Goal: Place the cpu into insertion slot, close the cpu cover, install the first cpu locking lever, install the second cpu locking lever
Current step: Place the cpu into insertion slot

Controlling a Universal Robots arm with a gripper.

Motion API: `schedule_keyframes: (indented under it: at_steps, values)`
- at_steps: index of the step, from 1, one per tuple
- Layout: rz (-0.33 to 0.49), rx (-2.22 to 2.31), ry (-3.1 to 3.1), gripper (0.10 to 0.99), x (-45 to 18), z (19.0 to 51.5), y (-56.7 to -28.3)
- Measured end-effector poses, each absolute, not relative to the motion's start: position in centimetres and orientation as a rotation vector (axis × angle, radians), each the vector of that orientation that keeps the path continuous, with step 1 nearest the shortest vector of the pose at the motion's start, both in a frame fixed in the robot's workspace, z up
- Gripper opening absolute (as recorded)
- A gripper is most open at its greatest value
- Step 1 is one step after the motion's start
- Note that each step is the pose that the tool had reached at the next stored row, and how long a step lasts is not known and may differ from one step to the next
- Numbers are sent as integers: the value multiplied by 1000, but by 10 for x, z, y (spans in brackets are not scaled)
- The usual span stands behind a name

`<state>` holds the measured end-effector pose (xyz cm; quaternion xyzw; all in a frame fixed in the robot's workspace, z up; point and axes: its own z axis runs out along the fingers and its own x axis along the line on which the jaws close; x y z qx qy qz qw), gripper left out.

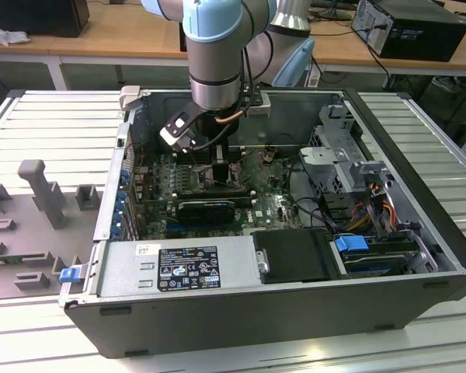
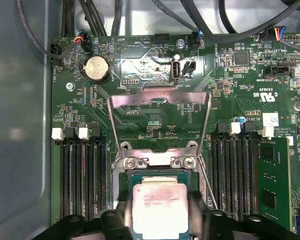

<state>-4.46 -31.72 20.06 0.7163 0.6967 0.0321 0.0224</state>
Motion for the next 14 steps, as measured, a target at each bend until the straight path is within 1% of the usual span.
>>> schedule_keyframes:
  at_steps: [7,8,9,10,11,14]
  values:
    - [100,2220,2157,604,-45,208,-317]
    - [99,2220,2157,592,-45,209,-317]
    - [99,2220,2157,525,-45,211,-317]
    - [99,2220,2157,400,-45,212,-317]
    - [99,2220,2157,400,-45,212,-317]
    - [96,2219,2156,220,-44,215,-317]
